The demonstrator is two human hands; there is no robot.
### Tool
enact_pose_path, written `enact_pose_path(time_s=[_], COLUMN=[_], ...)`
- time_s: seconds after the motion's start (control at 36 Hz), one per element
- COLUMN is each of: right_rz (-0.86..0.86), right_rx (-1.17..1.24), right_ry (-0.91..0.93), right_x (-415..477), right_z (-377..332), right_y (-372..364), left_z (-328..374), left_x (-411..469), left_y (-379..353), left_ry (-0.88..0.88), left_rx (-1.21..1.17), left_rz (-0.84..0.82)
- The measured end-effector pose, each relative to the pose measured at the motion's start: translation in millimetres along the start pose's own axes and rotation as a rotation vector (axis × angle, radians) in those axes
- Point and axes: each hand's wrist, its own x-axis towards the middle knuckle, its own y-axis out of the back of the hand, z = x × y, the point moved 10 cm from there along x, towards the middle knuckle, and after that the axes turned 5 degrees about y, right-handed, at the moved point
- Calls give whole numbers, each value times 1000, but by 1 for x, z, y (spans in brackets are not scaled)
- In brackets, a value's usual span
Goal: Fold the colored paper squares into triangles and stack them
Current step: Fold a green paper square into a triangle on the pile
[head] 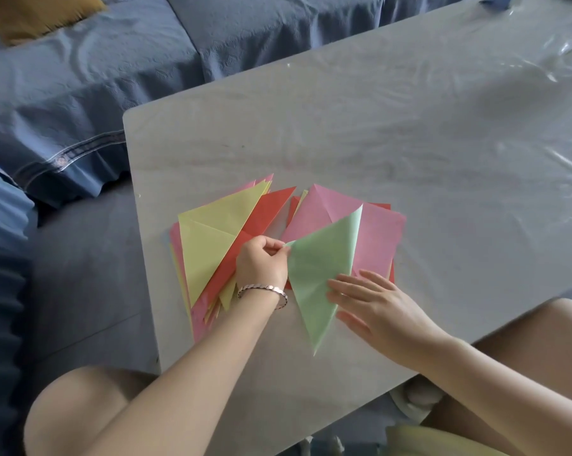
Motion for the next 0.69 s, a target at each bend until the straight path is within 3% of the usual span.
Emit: enact_pose_path(time_s=[0.42, 0.69], right_rz=[172, 81], right_rx=[-101, -35], right_ry=[-262, -422], right_x=[27, 40], right_z=[77, 113], right_y=[16, 11], left_z=[-4, -4], left_x=[1, 1], left_y=[-1, 0], left_ry=[-1, 0], left_rx=[15, 5], left_rz=[0, 8])
